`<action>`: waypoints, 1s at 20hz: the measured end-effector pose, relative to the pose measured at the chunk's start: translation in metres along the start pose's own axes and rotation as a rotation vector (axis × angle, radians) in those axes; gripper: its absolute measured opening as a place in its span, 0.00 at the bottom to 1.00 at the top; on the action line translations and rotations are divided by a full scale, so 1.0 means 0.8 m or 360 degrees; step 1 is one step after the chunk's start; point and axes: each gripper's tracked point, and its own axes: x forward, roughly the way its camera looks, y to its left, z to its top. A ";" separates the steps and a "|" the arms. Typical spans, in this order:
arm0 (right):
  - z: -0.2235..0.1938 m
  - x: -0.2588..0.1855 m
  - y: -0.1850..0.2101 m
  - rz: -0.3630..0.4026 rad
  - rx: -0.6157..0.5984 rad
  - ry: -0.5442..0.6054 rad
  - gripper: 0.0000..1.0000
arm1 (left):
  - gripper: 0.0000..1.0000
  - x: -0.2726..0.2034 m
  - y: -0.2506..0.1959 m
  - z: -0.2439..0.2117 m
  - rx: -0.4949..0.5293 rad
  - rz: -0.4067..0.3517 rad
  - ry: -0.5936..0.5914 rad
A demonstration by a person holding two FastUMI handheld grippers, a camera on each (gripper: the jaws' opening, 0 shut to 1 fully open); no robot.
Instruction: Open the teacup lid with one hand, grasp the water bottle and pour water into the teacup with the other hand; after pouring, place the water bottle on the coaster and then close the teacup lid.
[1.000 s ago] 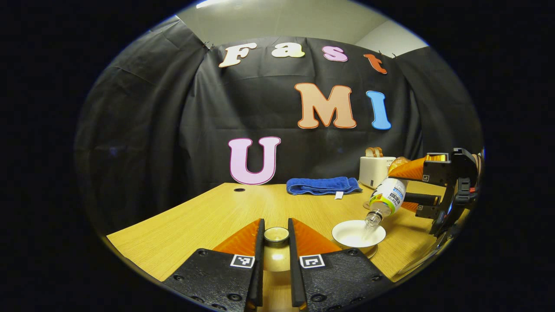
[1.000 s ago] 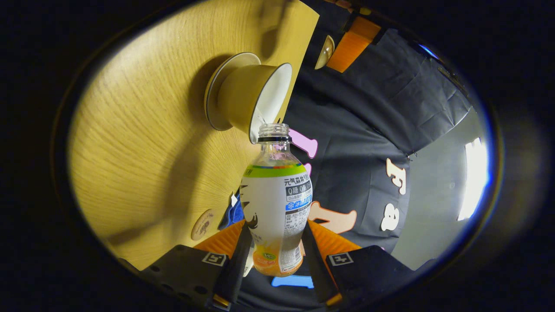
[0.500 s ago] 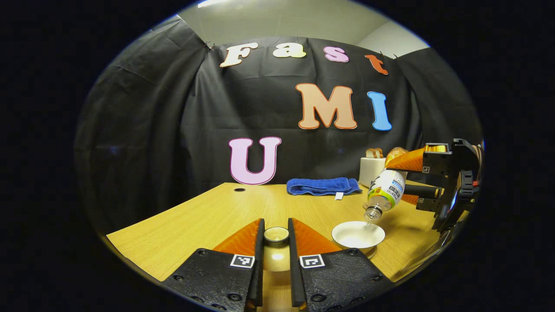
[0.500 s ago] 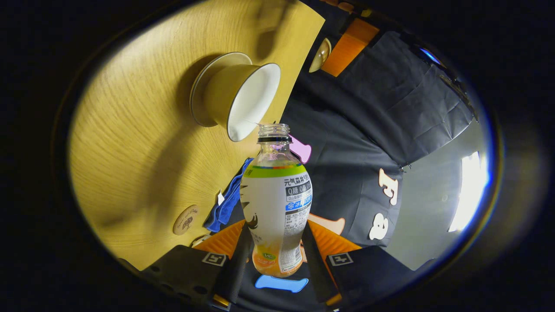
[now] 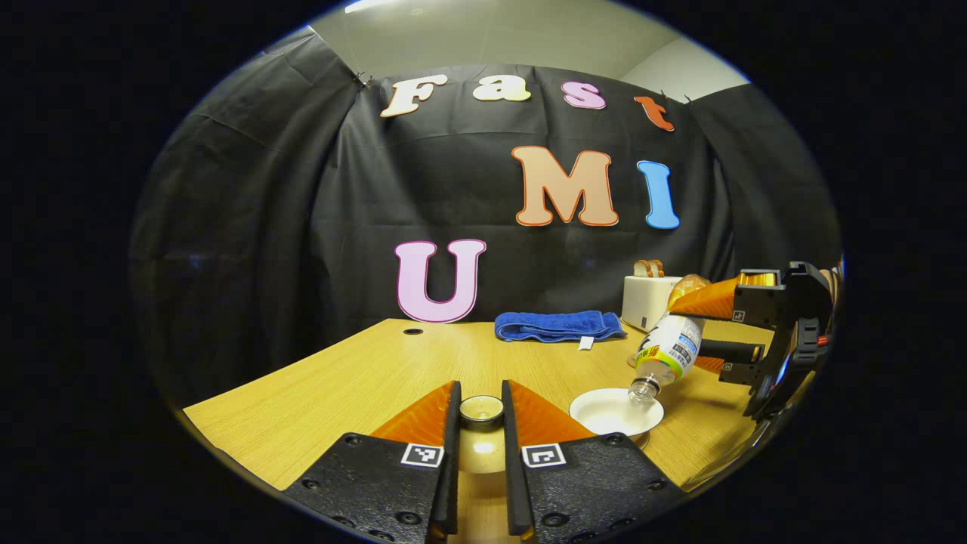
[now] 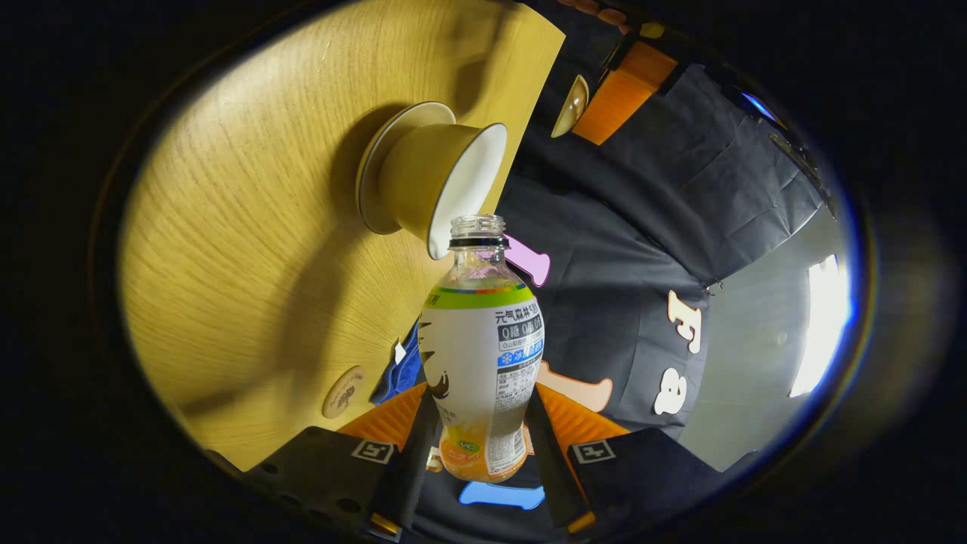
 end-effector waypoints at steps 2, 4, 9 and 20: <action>-0.005 0.001 0.004 0.0036 0.0096 0.0014 0.70 | 0.23 0.000 0.000 0.000 -0.0002 0.0000 0.0001; -0.007 0.000 0.018 0.0080 0.0283 0.0035 0.70 | 0.23 0.000 0.001 0.000 -0.0003 0.0003 0.0002; 0.008 -0.021 0.034 0.0148 0.0815 0.0095 0.71 | 0.23 0.006 -0.005 0.005 -0.0002 -0.0002 0.0000; -0.052 -0.005 0.016 0.0163 0.1982 0.0286 0.71 | 0.23 0.011 -0.033 0.022 -0.0013 -0.0073 -0.0037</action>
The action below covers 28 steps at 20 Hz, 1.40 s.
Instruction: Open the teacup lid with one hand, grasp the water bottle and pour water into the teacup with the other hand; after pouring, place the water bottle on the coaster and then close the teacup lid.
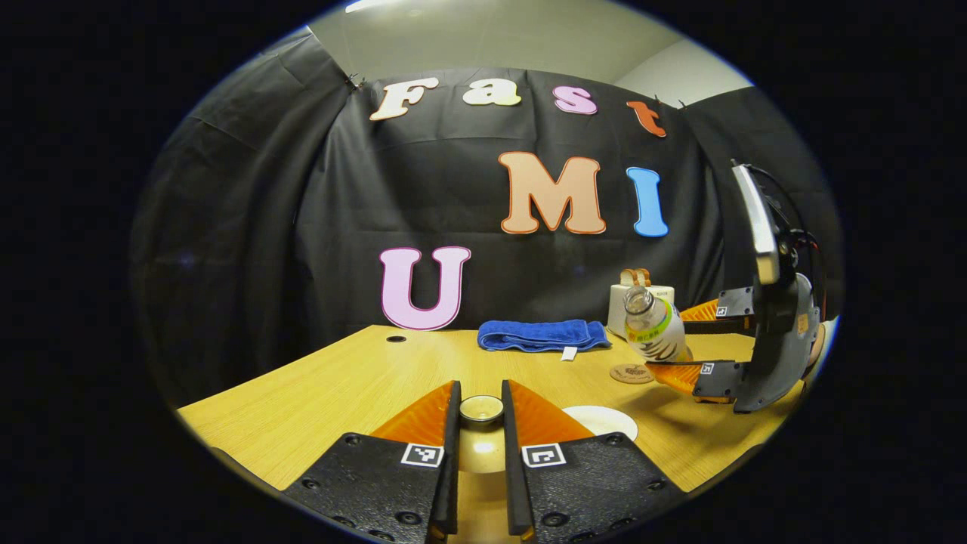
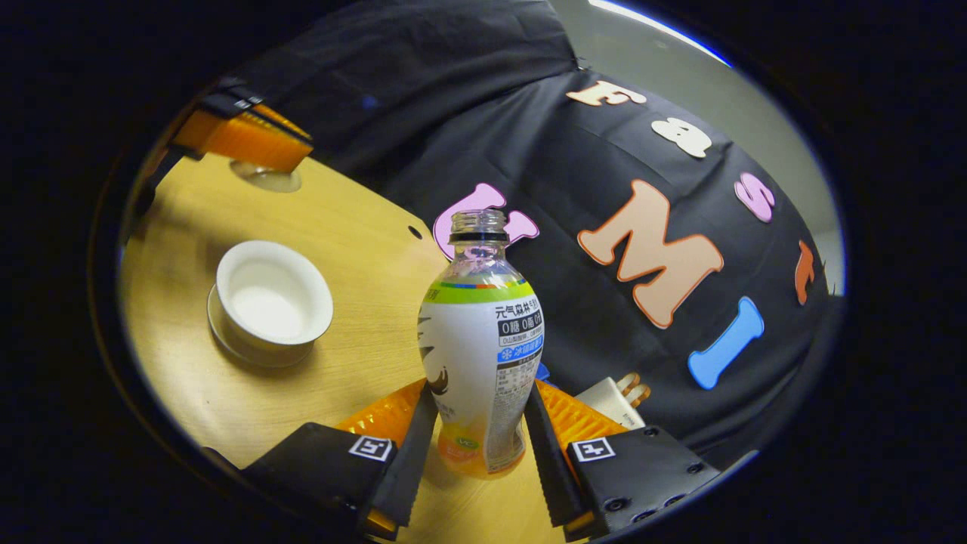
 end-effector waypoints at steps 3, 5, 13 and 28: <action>0.002 0.015 -0.032 -0.0033 0.0244 -0.0007 0.71 | 0.23 0.000 -0.004 0.003 0.0000 -0.0009 -0.0005; -0.003 0.026 -0.048 -0.0066 0.0406 -0.0015 0.72 | 0.23 0.001 -0.007 0.002 -0.0003 -0.0019 -0.0001; -0.034 0.101 -0.104 -0.0167 0.0942 -0.0020 0.70 | 0.23 0.002 -0.014 0.005 -0.0014 -0.0044 -0.0004; -0.091 0.143 -0.104 -0.0214 0.1233 0.0079 0.71 | 0.23 0.004 -0.025 0.011 -0.0024 -0.0073 -0.0022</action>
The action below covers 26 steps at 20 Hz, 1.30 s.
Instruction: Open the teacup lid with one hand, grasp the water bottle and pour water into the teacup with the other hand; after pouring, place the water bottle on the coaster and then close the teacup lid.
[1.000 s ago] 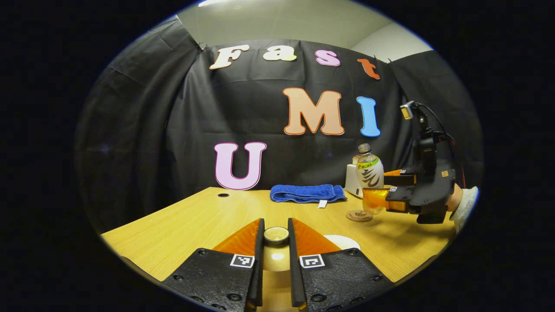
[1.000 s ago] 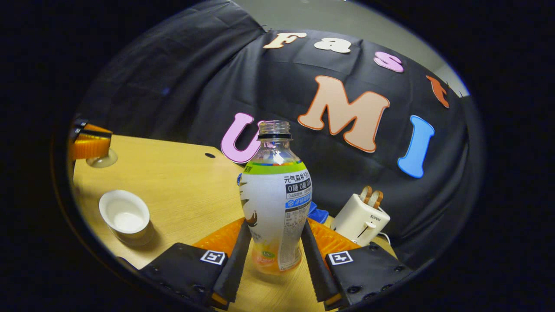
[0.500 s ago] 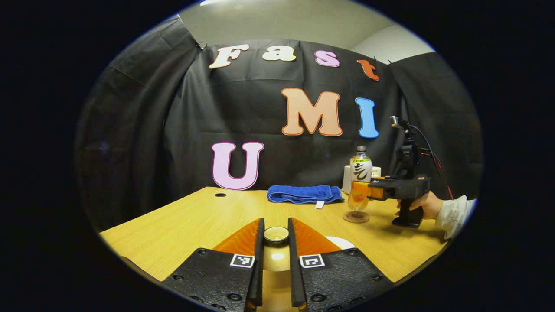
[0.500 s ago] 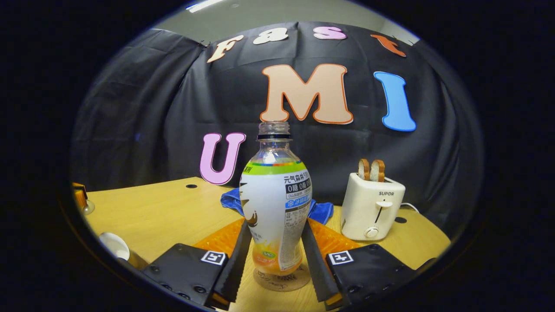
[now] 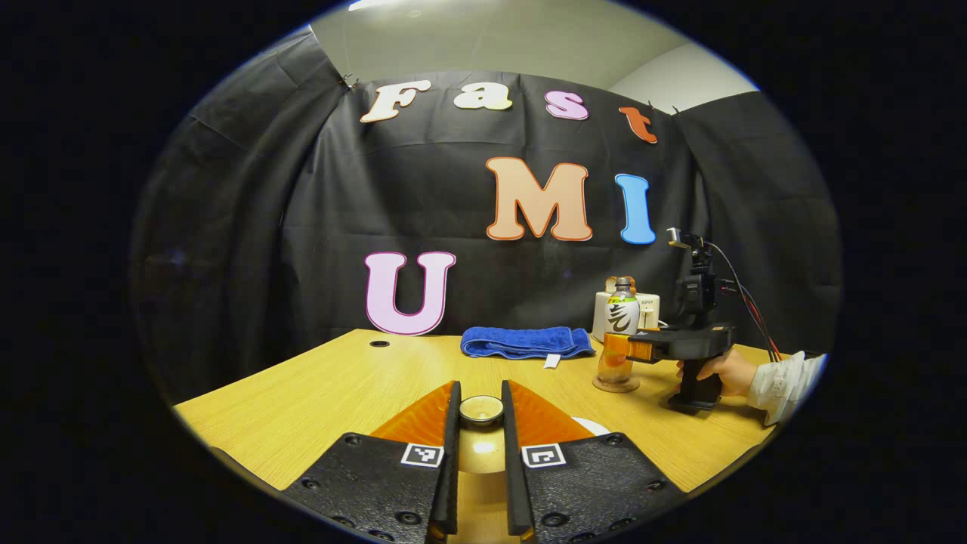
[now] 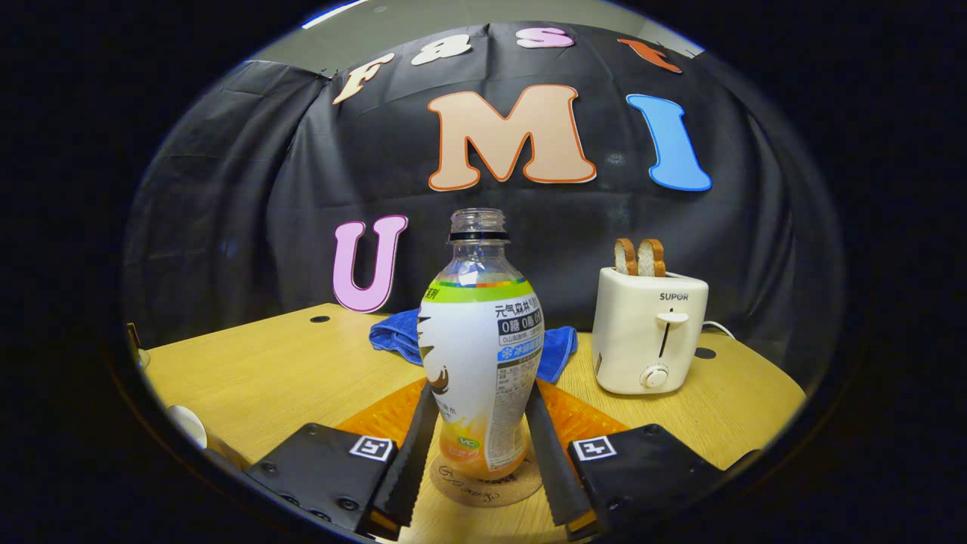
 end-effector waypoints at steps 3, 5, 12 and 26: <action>-0.003 -0.004 -0.002 -0.0001 0.0034 -0.0003 0.74 | 0.23 0.001 -0.003 0.001 -0.0008 -0.0007 0.0001; -0.006 -0.005 -0.003 -0.0001 0.0037 0.0006 0.77 | 0.23 0.001 -0.006 0.001 -0.0012 -0.0015 0.0005; -0.015 -0.015 0.001 0.0017 0.0056 0.0031 0.87 | 0.23 0.007 -0.019 0.002 -0.0002 -0.0043 0.0012; 0.036 -0.109 -0.013 0.0012 0.0089 -0.0180 0.98 | 0.23 0.042 -0.071 -0.030 0.0000 -0.0175 0.0138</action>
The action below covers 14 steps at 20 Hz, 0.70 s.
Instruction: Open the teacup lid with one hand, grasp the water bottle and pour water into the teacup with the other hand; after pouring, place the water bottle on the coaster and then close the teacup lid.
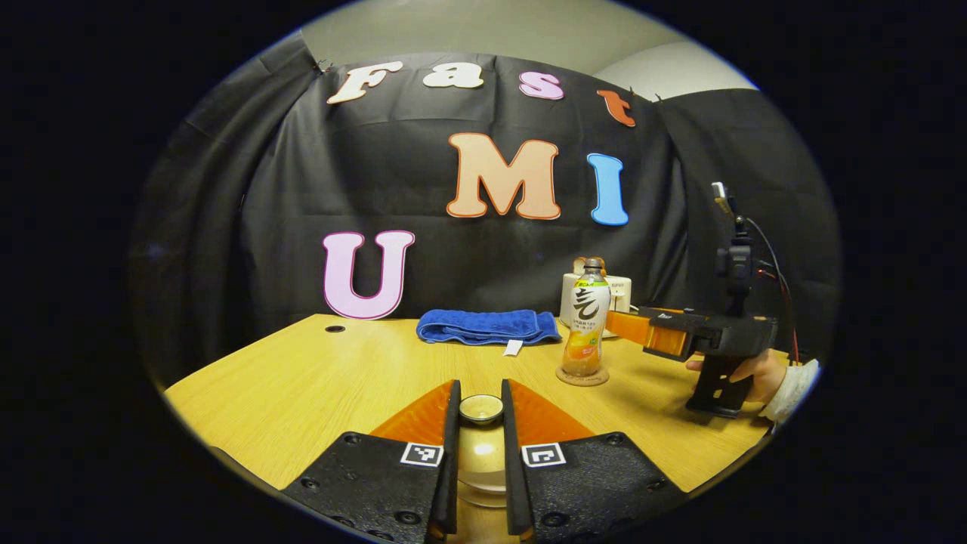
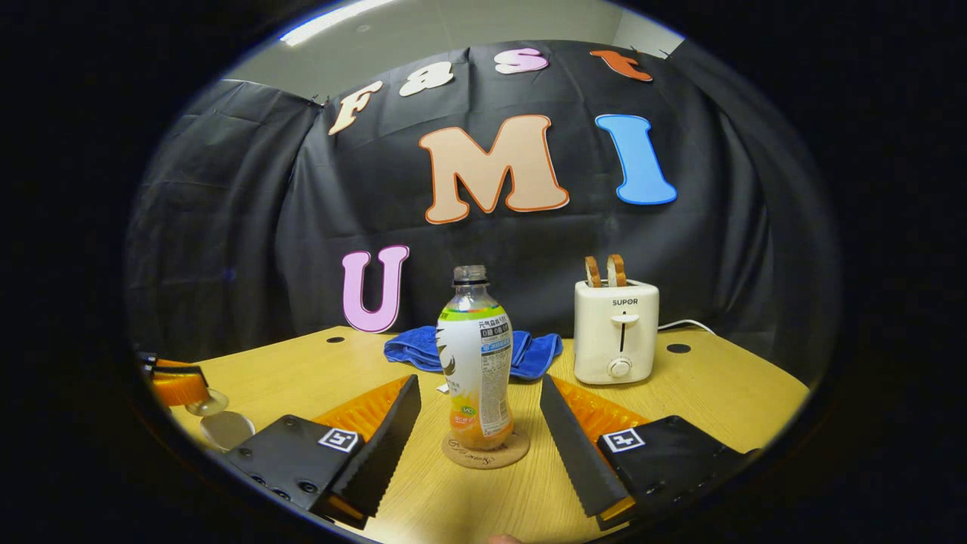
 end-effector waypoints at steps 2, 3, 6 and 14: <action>0.009 -0.010 0.002 0.0013 -0.0004 -0.0027 1.00 | 0.23 0.006 -0.005 -0.009 0.0005 -0.0006 0.0030; 0.012 -0.014 0.003 0.0022 -0.0003 -0.0036 0.99 | 0.23 0.008 -0.007 -0.013 0.0013 -0.0007 0.0047; 0.020 -0.023 0.007 0.0042 0.0009 -0.0058 0.99 | 0.23 0.009 -0.012 -0.023 0.0040 -0.0005 0.0075; 0.022 -0.034 0.011 0.0051 0.0000 -0.0060 0.98 | 0.25 0.011 -0.020 -0.031 0.0073 -0.0012 0.0101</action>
